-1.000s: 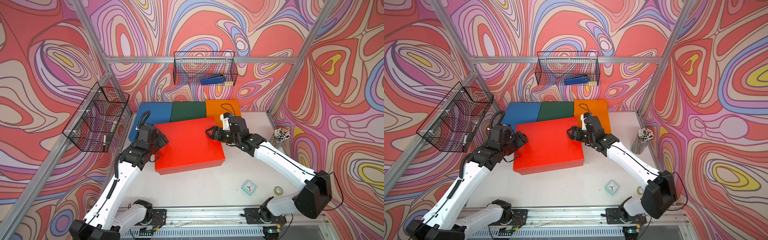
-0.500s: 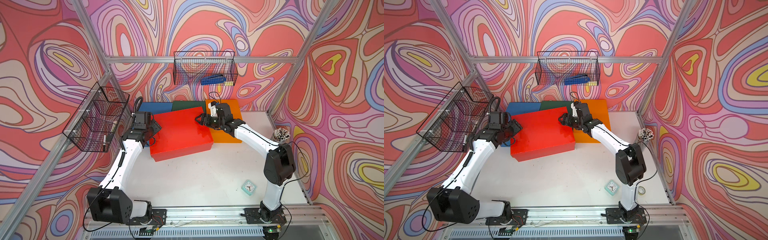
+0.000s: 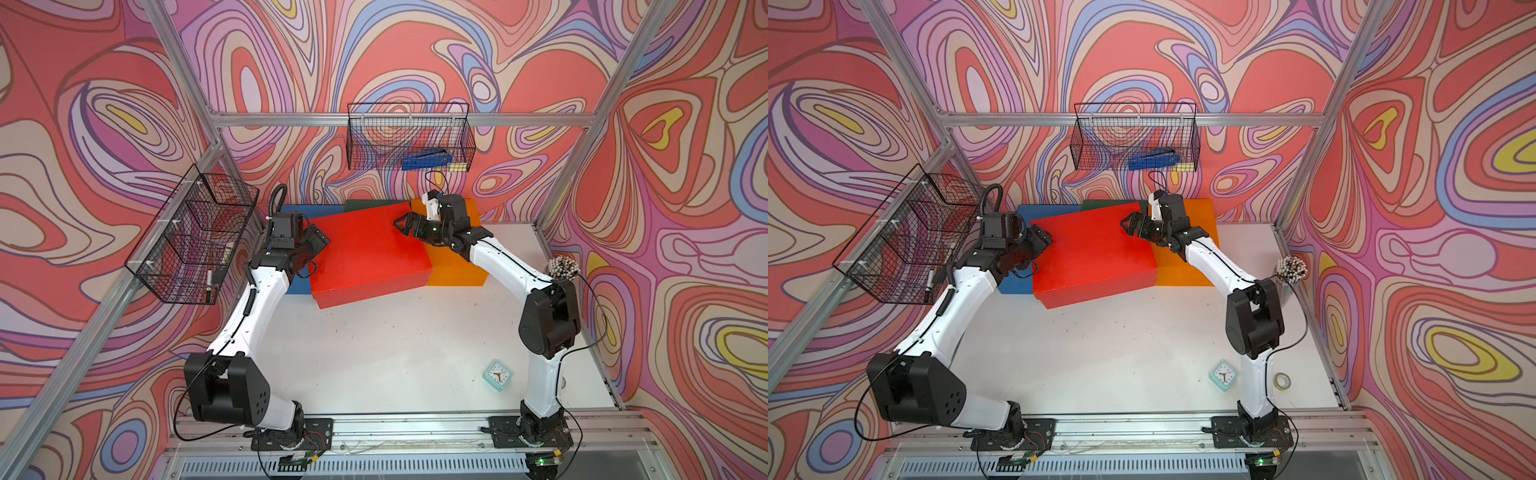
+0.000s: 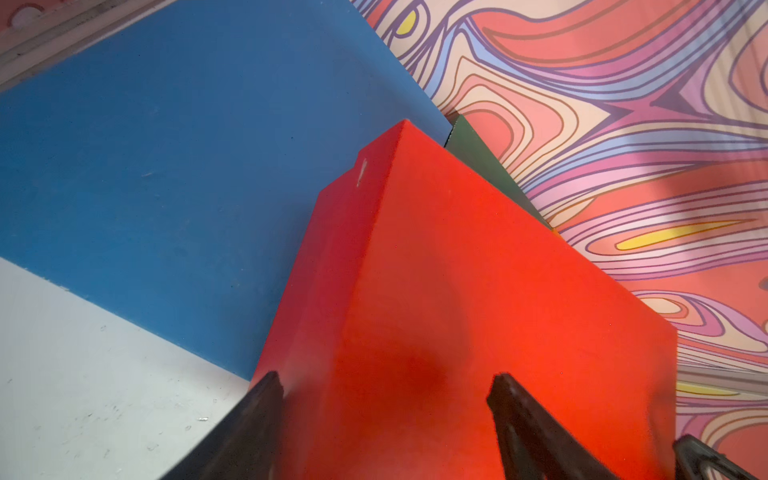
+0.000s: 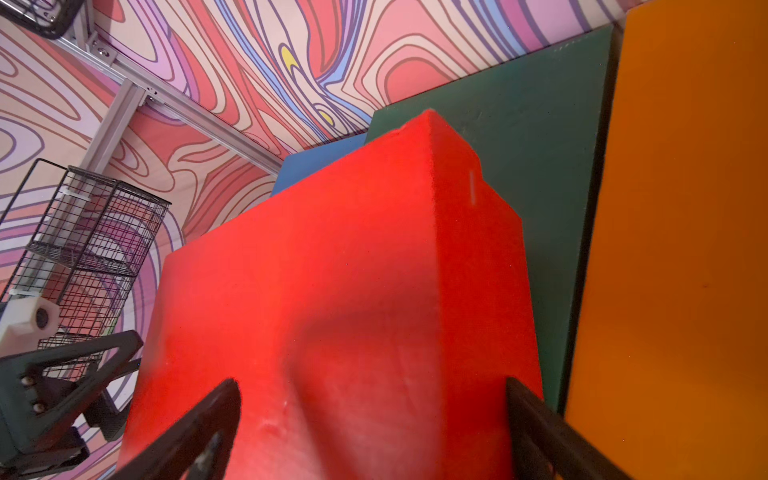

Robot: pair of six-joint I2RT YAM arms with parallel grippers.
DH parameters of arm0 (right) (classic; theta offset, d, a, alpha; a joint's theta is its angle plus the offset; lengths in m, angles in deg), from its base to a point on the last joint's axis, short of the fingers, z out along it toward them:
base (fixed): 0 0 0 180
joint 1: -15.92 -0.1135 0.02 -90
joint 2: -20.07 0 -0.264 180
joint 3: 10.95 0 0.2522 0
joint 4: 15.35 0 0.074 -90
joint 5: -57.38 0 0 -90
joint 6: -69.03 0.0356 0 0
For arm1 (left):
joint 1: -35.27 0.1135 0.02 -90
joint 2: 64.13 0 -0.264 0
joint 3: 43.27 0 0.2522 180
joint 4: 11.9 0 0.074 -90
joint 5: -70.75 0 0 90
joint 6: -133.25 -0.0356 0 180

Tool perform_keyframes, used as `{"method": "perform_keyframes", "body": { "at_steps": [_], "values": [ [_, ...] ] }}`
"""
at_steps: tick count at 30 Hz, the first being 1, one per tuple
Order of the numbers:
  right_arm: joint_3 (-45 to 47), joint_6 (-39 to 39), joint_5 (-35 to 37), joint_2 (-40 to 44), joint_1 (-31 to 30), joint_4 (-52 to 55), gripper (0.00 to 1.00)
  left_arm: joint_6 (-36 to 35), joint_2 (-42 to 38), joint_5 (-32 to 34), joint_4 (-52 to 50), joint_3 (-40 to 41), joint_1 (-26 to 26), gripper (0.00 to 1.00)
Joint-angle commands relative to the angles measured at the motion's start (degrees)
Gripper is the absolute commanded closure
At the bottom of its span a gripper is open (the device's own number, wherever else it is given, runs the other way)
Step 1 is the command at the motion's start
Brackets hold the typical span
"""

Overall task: Stack the shoeboxes
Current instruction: Place the shoebox at the shoebox.

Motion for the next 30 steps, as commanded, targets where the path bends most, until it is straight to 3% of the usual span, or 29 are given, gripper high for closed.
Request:
{"method": "perform_keyframes", "body": {
  "at_steps": [1, 11, 15, 18, 21, 23, 25, 27, 29, 30],
  "values": [
    [1.4, -3.1, 1.8, 3.0, 0.6, 1.9, 0.02, 1.3, -1.4, -4.3, 2.2, -2.4, -0.8, 0.14],
    [4.7, -6.3, 7.0, 8.4, 4.3, 4.0, 0.02, 1.2, -3.1, -2.3, 2.0, -1.9, 1.2, 0.13],
    [4.5, -6.5, 6.5, 9.1, 4.4, 5.0, 0.02, 2.6, -2.3, -5.5, 3.8, -1.2, 1.1, 0.17],
    [5.5, -7.4, 7.0, 11.2, 4.4, 6.1, 0.08, 3.7, -2.0, -6.7, 4.6, -0.8, 1.2, 0.23],
    [7.6, -8.3, 5.9, 15.7, 4.3, 6.8, 0.28, 3.2, -2.0, -6.9, 5.2, -1.9, 1.1, 0.32],
    [10.0, -8.1, 5.0, 18.7, 4.0, 6.7, 0.56, 2.8, -2.1, -6.0, 5.7, -3.4, 1.1, 0.38],
    [12.5, -8.6, 4.6, 21.3, 2.9, 7.1, 0.74, 2.8, -1.9, -4.7, 5.2, -6.0, 1.1, 0.37],
    [14.5, -11.2, 3.9, 23.5, 0.1, 8.1, 0.87, 1.8, -0.7, -4.6, 4.3, -9.4, 1.1, 0.38],
    [15.7, -15.8, 7.9, 25.6, -5.5, 10.4, 0.99, 0.0, 2.1, -5.9, 1.0, -14.9, 1.1, 0.47],
    [15.7, -17.3, 10.0, 26.0, -8.0, 12.0, 1.0, -0.3, 3.6, -7.1, 0.3, -16.7, 1.1, 0.54]
  ]
}}
